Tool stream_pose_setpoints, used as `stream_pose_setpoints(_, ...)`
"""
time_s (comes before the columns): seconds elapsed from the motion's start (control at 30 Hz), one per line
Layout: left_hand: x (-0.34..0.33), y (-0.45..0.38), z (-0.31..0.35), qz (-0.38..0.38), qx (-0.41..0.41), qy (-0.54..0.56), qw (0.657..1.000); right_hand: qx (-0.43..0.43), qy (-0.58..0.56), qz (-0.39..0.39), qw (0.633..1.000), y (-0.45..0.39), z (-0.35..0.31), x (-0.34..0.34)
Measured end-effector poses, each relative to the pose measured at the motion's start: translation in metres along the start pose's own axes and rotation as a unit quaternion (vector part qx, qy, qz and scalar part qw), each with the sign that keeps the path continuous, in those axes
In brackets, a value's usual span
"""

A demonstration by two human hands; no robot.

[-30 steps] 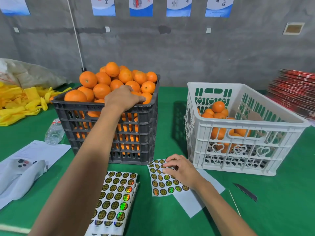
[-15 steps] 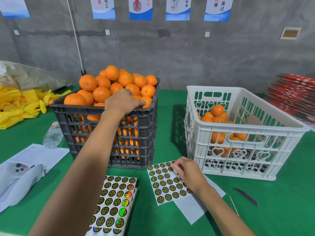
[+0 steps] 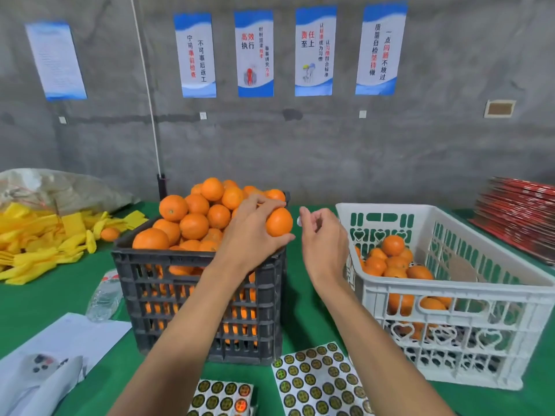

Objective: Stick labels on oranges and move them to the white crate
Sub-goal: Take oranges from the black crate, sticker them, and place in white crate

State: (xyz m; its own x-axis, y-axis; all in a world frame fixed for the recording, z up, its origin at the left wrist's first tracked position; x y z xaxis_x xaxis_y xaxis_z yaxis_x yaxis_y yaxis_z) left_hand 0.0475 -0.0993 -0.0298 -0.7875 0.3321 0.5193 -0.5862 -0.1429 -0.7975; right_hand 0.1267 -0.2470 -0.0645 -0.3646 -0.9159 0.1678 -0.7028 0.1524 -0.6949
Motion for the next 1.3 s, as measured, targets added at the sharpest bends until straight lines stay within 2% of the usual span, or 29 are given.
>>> stream_pose_setpoints(0.1, -0.003, -0.004, 0.007, 0.002, -0.006, -0.002, 1.0, 0.04, 0.004, 0.016, 0.999, -0.001, -0.015, -0.001)
stream_pose_setpoints(0.23, -0.012, -0.008, 0.009, 0.001, 0.003, -0.036, 0.999, 0.036, -0.045, 0.005, 0.998, 0.0, -0.012, -0.002)
stream_pose_setpoints(0.33, -0.016, -0.011, 0.009, 0.012, -0.001, -0.074, 0.997, 0.034, -0.065, -0.082, 0.994, 0.007, -0.011, -0.014)
stream_pose_setpoints(0.4, -0.023, -0.012, 0.015, -0.008, -0.026, -0.052, 0.998, -0.02, -0.079, -0.145, 0.986, 0.01, 0.0, -0.025)
stream_pose_setpoints(0.43, -0.029, -0.012, 0.019, -0.034, -0.04, -0.017, 0.998, -0.074, -0.106, -0.159, 0.979, 0.01, 0.009, -0.029)
stream_pose_setpoints(0.5, -0.035, -0.011, 0.021, -0.082, -0.045, 0.058, 0.994, -0.233, -0.226, -0.142, 0.935, 0.008, 0.036, -0.033)
stream_pose_setpoints(0.53, -0.033, -0.012, 0.016, -0.087, -0.032, 0.065, 0.994, -0.311, -0.308, -0.116, 0.892, 0.009, 0.047, -0.033)
stream_pose_setpoints(0.6, -0.018, -0.02, -0.013, -0.052, 0.025, -0.016, 0.998, -0.405, -0.437, -0.047, 0.802, 0.009, 0.063, -0.028)
stream_pose_setpoints(0.63, -0.006, -0.025, -0.036, -0.028, 0.074, -0.097, 0.992, -0.421, -0.475, -0.015, 0.773, 0.008, 0.07, -0.024)
stream_pose_setpoints(0.67, 0.008, -0.027, -0.061, -0.011, 0.138, -0.175, 0.975, -0.422, -0.494, 0.006, 0.76, 0.006, 0.074, -0.02)
stream_pose_setpoints(0.73, 0.037, -0.027, -0.104, 0.018, 0.247, -0.231, 0.941, -0.398, -0.484, 0.014, 0.779, 0.003, 0.075, -0.013)
stream_pose_setpoints(0.8, 0.054, -0.026, -0.138, 0.036, 0.304, -0.225, 0.925, -0.371, -0.46, 0.002, 0.807, 0.004, 0.074, -0.012)
stream_pose_setpoints(0.9, 0.059, -0.023, -0.177, 0.005, 0.374, -0.205, 0.905, -0.364, -0.454, -0.024, 0.813, 0.013, 0.072, -0.018)
stream_pose_setpoints(1.0, 0.053, -0.026, -0.19, -0.023, 0.364, -0.212, 0.907, -0.374, -0.437, -0.054, 0.816, 0.028, 0.076, -0.026)
stream_pose_setpoints(1.23, 0.069, -0.024, -0.187, 0.059, 0.37, -0.22, 0.901, -0.38, -0.384, -0.11, 0.834, 0.06, 0.093, -0.042)
stream_pose_setpoints(1.3, 0.072, -0.025, -0.177, 0.078, 0.342, -0.217, 0.911, -0.384, -0.368, -0.12, 0.839, 0.067, 0.099, -0.044)
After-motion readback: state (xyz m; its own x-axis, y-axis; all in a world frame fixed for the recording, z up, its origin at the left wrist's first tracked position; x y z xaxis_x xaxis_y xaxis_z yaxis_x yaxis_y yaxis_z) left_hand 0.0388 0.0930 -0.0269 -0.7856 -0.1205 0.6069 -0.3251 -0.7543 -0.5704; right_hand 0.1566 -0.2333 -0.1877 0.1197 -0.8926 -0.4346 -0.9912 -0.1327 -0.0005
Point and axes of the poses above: each hand's wrist, its own y-axis away from the middle knuckle, its own x-axis out of the back of the hand, z = x × y, the point moved 8 cm from there along -y, towards the middle knuckle, and after that the axes turned 4 degrees about z, right-handed, at the moved point
